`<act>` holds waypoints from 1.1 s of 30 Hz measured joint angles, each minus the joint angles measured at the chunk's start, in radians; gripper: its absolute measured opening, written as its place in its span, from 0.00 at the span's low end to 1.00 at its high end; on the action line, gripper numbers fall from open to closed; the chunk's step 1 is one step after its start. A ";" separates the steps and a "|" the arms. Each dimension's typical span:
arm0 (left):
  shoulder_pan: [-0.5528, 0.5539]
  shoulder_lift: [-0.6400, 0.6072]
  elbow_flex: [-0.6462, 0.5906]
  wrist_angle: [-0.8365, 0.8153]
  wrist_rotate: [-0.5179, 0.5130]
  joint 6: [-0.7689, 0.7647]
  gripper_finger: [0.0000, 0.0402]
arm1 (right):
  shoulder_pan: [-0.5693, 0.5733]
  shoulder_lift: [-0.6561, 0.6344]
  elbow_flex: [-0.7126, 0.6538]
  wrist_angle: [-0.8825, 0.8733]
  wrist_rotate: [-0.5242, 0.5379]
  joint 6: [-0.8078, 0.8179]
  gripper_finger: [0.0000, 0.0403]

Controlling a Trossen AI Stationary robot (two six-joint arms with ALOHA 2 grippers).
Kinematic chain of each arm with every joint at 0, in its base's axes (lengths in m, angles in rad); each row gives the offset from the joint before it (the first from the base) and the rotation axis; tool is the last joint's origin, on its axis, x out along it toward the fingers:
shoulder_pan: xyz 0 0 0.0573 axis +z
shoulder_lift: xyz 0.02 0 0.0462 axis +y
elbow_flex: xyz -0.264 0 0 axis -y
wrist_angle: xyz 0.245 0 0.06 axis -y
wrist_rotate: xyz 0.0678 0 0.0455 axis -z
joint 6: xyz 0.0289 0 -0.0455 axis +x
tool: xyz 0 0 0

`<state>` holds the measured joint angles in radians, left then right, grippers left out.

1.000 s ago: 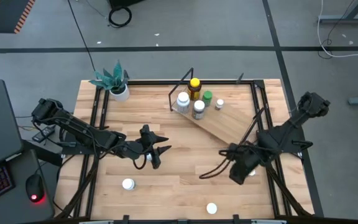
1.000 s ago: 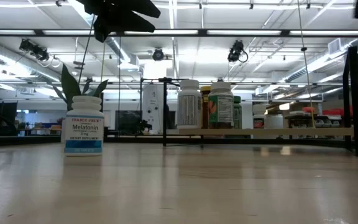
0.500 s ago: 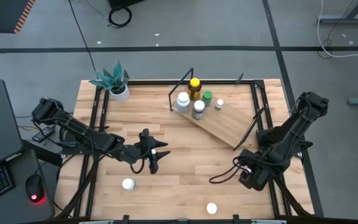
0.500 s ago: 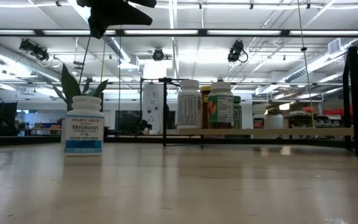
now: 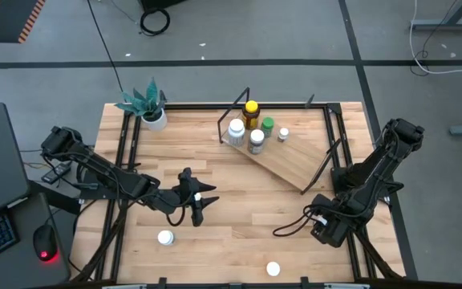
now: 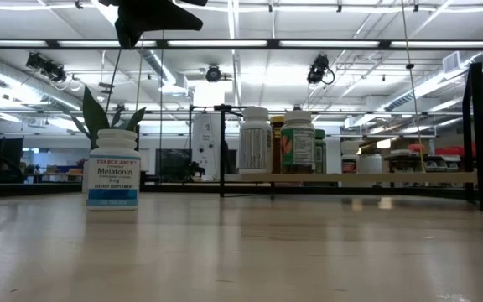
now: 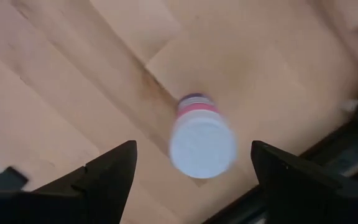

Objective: Pick and place medicine bottles onto shelf by color
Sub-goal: Put the pink pill bottle on the shelf

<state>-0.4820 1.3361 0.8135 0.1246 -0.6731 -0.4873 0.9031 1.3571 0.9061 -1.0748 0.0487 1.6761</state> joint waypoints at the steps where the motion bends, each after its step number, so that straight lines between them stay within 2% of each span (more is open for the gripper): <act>1: 0.000 0.000 0.000 0.000 0.000 0.000 0.43 | 0.000 0.000 -0.007 0.020 -0.004 0.001 0.80; 7: 0.000 0.000 0.000 0.000 0.000 0.000 0.43 | 0.000 0.000 -0.057 0.058 -0.056 0.023 0.80; 14: 0.000 0.000 0.000 0.000 0.000 -0.001 0.43 | 0.000 0.000 -0.071 0.065 -0.038 0.023 0.75; 20: 0.000 0.000 0.000 0.000 0.000 -0.001 0.43 | 0.000 0.000 -0.071 0.066 -0.039 0.014 0.65; 27: 0.000 0.000 0.000 0.000 0.000 -0.006 0.43 | 0.000 0.000 -0.071 0.126 -0.048 -0.041 0.45; 33: 0.000 0.000 0.000 0.001 0.000 -0.006 0.43 | 0.000 0.000 -0.071 0.201 -0.069 -0.081 0.44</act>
<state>-0.4820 1.3365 0.8135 0.1251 -0.6734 -0.4938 0.9031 1.3567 0.8352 -0.8741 -0.0204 1.5956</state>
